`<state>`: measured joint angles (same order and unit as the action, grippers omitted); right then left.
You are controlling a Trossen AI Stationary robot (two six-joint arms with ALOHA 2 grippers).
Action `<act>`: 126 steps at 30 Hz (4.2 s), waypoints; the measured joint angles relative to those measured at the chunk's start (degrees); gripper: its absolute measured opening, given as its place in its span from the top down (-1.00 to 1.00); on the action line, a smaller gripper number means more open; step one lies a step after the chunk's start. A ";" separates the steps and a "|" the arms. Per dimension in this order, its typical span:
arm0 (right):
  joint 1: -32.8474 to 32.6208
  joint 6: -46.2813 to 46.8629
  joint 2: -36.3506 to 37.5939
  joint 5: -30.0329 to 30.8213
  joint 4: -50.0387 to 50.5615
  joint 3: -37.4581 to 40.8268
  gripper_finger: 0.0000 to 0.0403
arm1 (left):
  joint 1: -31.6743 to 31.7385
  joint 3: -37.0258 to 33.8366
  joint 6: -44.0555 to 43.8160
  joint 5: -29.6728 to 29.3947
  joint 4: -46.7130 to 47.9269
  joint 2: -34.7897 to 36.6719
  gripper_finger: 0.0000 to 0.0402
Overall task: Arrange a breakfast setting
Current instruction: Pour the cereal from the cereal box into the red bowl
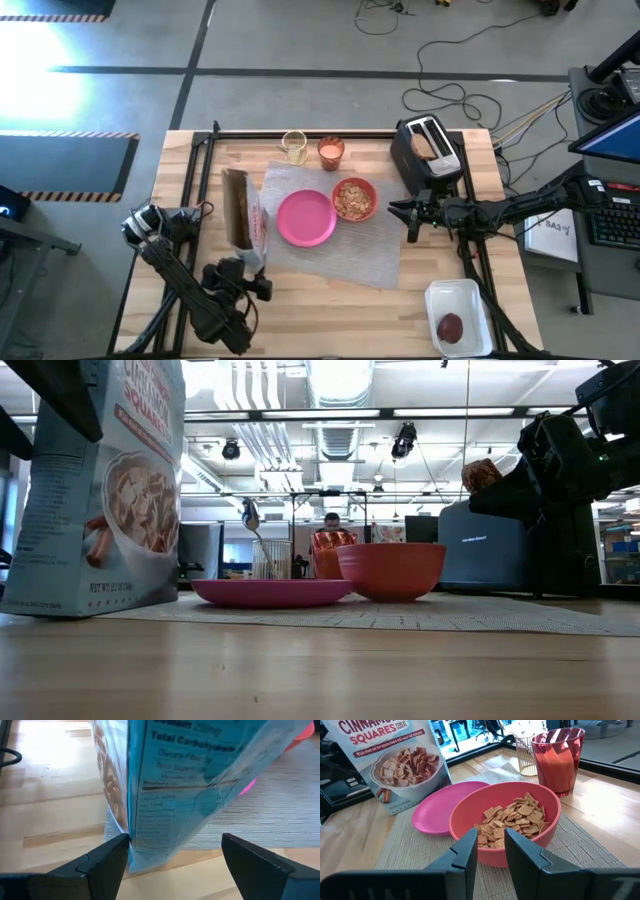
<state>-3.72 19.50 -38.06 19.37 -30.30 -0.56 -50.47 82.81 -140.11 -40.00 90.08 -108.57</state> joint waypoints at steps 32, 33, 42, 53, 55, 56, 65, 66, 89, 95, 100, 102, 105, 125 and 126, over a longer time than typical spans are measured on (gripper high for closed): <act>0.00 0.01 0.00 -0.01 -0.01 0.00 0.57 | 2.08 -3.86 0.35 -2.54 -0.06 0.02 -0.54; 0.00 -0.01 0.00 -0.02 0.00 -0.02 0.57 | 2.24 -4.44 0.76 -2.63 -0.10 0.02 -0.54; 0.01 -0.01 -0.02 0.00 0.00 0.00 0.57 | 3.59 -7.12 2.25 -2.12 -0.09 0.02 -0.52; 0.01 0.01 -0.02 -0.02 -0.02 -0.02 0.57 | 4.83 -7.61 4.89 1.56 0.13 0.02 0.27; 0.00 0.01 -0.01 -0.02 0.00 -0.02 0.57 | 4.79 -7.88 4.87 0.73 0.06 0.02 0.48; -0.01 -0.01 0.00 -0.02 -0.02 0.00 0.57 | 4.75 -7.94 4.87 0.31 -0.02 0.02 0.59; -0.01 0.01 0.00 0.00 0.00 -0.02 0.57 | 4.24 -7.96 3.31 -1.69 -0.04 0.02 0.95; -0.01 -0.01 0.00 -0.02 0.00 -0.02 0.57 | 4.12 -7.96 3.25 -1.69 -0.04 0.02 0.96; 0.00 0.00 0.00 -0.01 -0.01 -0.02 0.57 | 4.13 -13.00 -0.28 -7.84 -0.23 3.43 1.00; 0.01 0.00 0.00 -0.02 0.00 -0.02 0.57 | 6.95 -18.52 -0.40 -9.25 -0.11 7.69 1.00; 0.01 0.01 0.00 -0.02 -0.01 -0.02 0.57 | 9.60 -24.11 -0.40 -10.17 -0.07 12.36 1.00; 0.01 -0.01 0.00 -0.02 0.00 -0.02 0.57 | 11.00 -26.26 -0.40 -10.36 -0.07 14.27 1.00; 0.00 -0.01 0.00 -0.02 0.00 -0.02 0.57 | 13.31 -29.51 -0.44 -10.70 -0.10 16.45 1.00; -0.01 0.00 0.00 0.00 -0.01 0.00 0.57 | 36.57 -39.01 0.01 -12.11 -0.35 19.06 1.00; 0.00 0.01 0.00 -0.01 0.00 -0.01 0.57 | 37.78 -39.20 0.03 -12.17 -0.40 19.06 1.00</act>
<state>-3.72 19.51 -38.06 19.37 -30.30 -0.57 -12.68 43.61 -140.08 -52.17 89.68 -89.52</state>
